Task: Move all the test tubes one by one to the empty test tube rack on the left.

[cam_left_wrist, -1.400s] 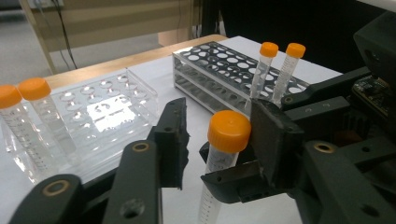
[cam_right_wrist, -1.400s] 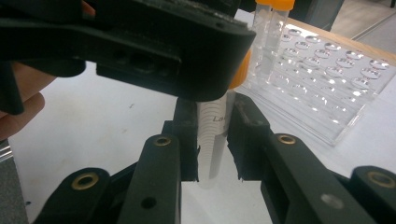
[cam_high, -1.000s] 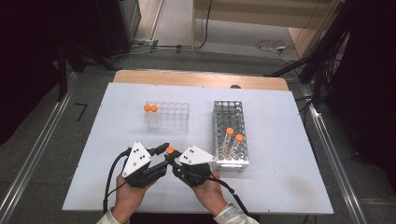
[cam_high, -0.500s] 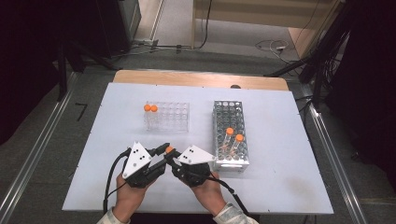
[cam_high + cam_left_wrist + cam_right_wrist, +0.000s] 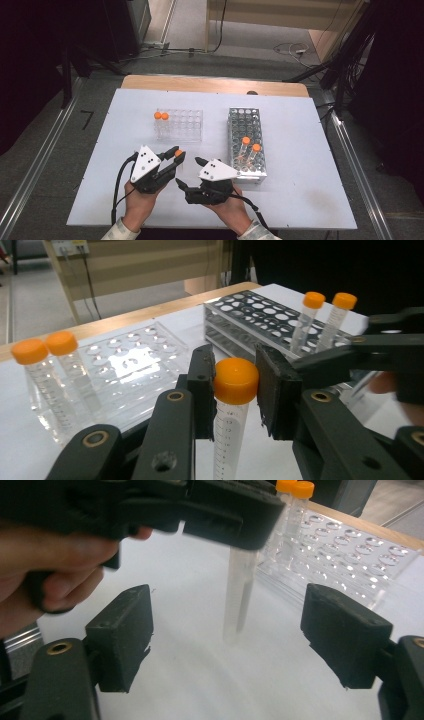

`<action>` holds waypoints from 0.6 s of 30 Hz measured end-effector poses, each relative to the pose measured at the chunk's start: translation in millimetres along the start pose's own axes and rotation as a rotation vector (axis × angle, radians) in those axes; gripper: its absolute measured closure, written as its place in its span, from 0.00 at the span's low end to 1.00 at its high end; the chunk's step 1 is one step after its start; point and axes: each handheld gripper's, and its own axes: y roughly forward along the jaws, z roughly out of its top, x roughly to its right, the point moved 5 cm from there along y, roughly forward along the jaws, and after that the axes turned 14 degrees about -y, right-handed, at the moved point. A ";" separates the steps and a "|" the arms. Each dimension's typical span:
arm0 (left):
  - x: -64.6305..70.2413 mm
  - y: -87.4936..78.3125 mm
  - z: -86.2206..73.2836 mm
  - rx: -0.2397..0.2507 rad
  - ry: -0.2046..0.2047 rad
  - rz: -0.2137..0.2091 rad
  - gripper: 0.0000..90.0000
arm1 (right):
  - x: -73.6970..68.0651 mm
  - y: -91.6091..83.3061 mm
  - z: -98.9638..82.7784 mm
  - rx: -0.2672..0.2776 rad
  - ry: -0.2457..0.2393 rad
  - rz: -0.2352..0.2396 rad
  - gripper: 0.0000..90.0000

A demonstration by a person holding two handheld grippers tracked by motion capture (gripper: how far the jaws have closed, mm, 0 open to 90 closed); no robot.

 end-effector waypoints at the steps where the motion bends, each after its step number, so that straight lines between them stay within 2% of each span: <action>1: -2.3 1.2 1.0 0.002 -0.003 0.006 0.78 | 0.6 -4.1 -1.8 0.000 -0.005 -0.002 0.19; 8: -14.2 7.6 11.0 0.006 -0.028 0.035 0.78 | 3.8 -36.1 -19.5 -0.006 -0.015 -0.020 0.17; 18: -22.3 15.3 24.2 0.019 -0.051 0.055 0.78 | 16.3 -83.9 -58.3 -0.022 0.039 -0.077 0.17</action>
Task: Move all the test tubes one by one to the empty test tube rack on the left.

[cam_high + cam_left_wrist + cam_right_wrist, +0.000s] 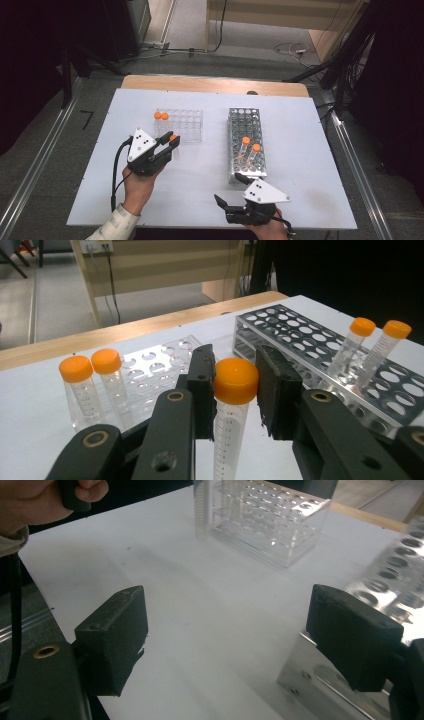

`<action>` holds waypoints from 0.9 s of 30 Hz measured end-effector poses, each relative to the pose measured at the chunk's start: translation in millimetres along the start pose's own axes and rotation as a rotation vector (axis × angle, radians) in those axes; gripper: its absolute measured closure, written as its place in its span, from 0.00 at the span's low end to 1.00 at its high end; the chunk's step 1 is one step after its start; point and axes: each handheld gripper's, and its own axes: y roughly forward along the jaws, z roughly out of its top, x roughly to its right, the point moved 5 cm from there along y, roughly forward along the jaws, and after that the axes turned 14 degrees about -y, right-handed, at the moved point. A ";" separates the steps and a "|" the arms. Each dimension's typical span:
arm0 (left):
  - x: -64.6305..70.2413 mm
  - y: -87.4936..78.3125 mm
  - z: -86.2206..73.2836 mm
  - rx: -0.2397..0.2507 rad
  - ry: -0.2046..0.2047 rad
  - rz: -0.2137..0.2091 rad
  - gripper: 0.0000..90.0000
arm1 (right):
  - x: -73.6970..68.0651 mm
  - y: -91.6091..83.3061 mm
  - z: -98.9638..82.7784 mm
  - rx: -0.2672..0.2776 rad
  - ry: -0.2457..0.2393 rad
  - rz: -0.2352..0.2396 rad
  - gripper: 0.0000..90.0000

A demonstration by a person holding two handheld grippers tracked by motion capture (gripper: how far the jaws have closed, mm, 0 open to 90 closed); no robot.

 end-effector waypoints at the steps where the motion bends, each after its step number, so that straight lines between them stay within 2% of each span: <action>1: -0.8 1.3 1.2 0.004 -0.006 0.003 0.78 | 1.7 -4.0 -2.9 0.002 0.009 -0.007 0.17; 7: -3.5 4.9 10.1 0.015 -0.014 0.010 0.78 | 14.5 -19.8 -17.1 -0.003 0.042 -0.055 0.17; 16: -9.1 11.6 23.8 0.030 -0.025 0.020 0.78 | 35.7 -20.7 -34.2 -0.032 0.088 -0.113 0.17; 21: -13.0 15.6 31.7 0.039 -0.027 0.032 0.78 | 45.2 -22.6 -38.7 -0.034 0.123 -0.124 0.17; 27: -17.2 21.7 45.5 0.053 -0.024 0.051 0.78 | 46.7 -22.6 -40.0 -0.035 0.123 -0.128 0.17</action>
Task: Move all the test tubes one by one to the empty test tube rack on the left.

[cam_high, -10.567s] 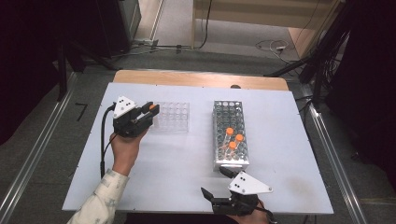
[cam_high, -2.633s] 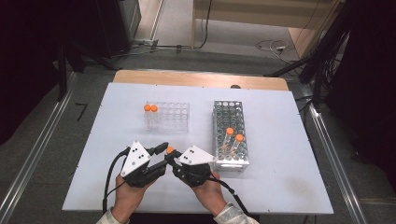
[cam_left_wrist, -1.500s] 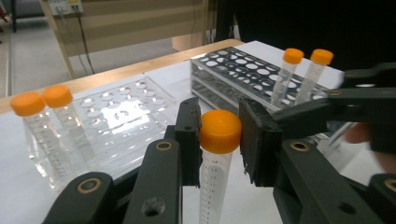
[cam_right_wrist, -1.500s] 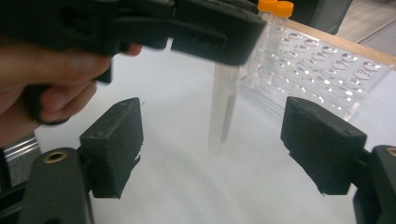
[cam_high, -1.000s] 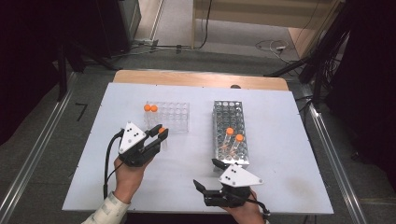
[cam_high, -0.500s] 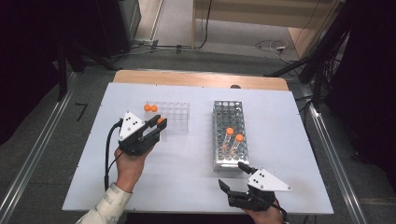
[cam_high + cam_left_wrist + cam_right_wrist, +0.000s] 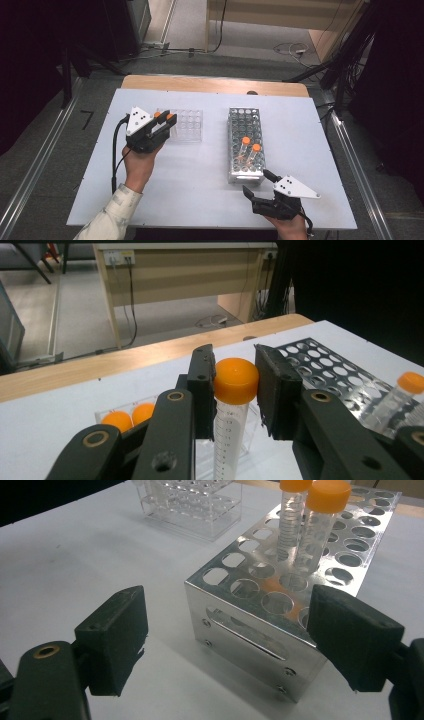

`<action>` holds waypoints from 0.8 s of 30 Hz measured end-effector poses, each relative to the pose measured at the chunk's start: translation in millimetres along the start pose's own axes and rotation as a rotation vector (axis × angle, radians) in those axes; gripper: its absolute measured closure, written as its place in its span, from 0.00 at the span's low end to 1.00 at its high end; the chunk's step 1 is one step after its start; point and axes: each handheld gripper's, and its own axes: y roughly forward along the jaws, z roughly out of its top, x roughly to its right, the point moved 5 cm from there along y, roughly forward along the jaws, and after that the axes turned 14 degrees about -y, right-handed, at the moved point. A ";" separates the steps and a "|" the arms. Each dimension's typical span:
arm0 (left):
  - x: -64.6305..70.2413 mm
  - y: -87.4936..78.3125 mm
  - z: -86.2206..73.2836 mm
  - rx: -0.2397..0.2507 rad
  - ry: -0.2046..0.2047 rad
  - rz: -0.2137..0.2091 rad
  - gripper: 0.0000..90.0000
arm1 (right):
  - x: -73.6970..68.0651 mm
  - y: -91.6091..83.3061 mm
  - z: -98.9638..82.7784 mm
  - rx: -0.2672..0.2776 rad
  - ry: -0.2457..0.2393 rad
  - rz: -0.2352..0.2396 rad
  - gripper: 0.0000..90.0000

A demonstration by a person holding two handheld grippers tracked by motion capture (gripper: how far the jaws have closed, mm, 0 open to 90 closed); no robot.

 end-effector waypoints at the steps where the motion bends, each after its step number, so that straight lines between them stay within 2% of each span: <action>1: -0.5 1.0 1.6 0.000 0.000 0.003 0.78 | -0.1 -0.1 0.2 0.000 0.000 0.000 0.17; 12: -15.0 32.1 15.8 0.004 -0.012 0.057 0.78 | -2.2 0.0 0.4 0.000 -0.002 0.004 0.17; 19: -25.9 46.1 11.2 -0.007 -0.018 0.091 0.78 | -2.1 -1.1 0.3 0.005 0.006 0.007 0.17; 24: -28.9 50.7 8.0 -0.011 -0.020 0.095 0.78 | -3.3 -1.7 1.0 0.007 0.000 0.006 0.17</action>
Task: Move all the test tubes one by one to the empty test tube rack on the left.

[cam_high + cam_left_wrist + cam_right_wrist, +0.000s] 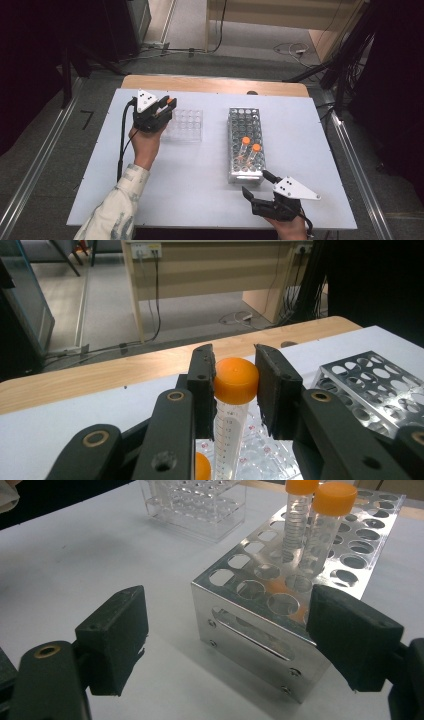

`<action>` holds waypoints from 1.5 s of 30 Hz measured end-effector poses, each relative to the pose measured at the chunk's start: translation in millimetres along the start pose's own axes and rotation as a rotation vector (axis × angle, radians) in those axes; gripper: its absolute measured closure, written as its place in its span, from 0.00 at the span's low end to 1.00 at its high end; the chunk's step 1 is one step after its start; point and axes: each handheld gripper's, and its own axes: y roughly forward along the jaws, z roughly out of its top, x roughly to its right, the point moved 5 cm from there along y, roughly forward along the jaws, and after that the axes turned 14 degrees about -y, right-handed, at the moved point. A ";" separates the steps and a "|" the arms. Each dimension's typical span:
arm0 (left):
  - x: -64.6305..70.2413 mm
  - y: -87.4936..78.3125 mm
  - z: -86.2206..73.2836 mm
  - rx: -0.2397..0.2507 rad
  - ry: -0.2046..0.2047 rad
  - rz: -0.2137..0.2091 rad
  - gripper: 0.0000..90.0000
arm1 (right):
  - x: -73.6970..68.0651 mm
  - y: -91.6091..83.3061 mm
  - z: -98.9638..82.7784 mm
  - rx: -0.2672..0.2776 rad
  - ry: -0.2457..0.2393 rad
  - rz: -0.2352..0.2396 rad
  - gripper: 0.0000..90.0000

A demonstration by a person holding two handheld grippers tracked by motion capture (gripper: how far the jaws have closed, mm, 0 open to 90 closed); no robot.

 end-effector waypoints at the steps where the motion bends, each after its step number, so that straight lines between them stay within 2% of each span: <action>1: -0.5 0.6 -1.2 -0.001 -0.005 -0.001 0.78 | 0.0 0.0 0.0 0.000 -0.001 0.000 0.17; 13: -7.7 6.6 -19.5 -0.039 -0.021 0.009 0.78 | -0.9 0.6 -0.5 -0.004 -0.004 0.002 0.17; 16: -6.7 6.7 -19.8 -0.041 -0.019 0.008 0.77 | -1.4 0.6 -0.3 -0.004 -0.004 0.004 0.17; 19: -6.2 6.4 -19.8 -0.041 -0.015 0.001 0.68 | -1.4 0.8 -0.3 -0.003 -0.006 0.004 0.17; 21: -6.1 5.9 -19.7 -0.039 -0.009 0.002 0.66 | -1.3 0.8 -0.6 -0.004 -0.005 0.004 0.17; 34: -3.0 -2.4 -15.7 -0.026 -0.014 -0.015 0.61 | 1.0 0.2 0.4 0.000 0.000 -0.005 0.17; 38: 1.3 -6.5 -15.3 -0.023 -0.013 -0.028 0.56 | 3.7 1.3 2.6 0.007 0.008 -0.014 0.18; 45: 10.7 -14.0 -17.2 -0.020 -0.028 -0.040 0.39 | 11.7 5.2 7.3 0.018 0.014 -0.040 0.20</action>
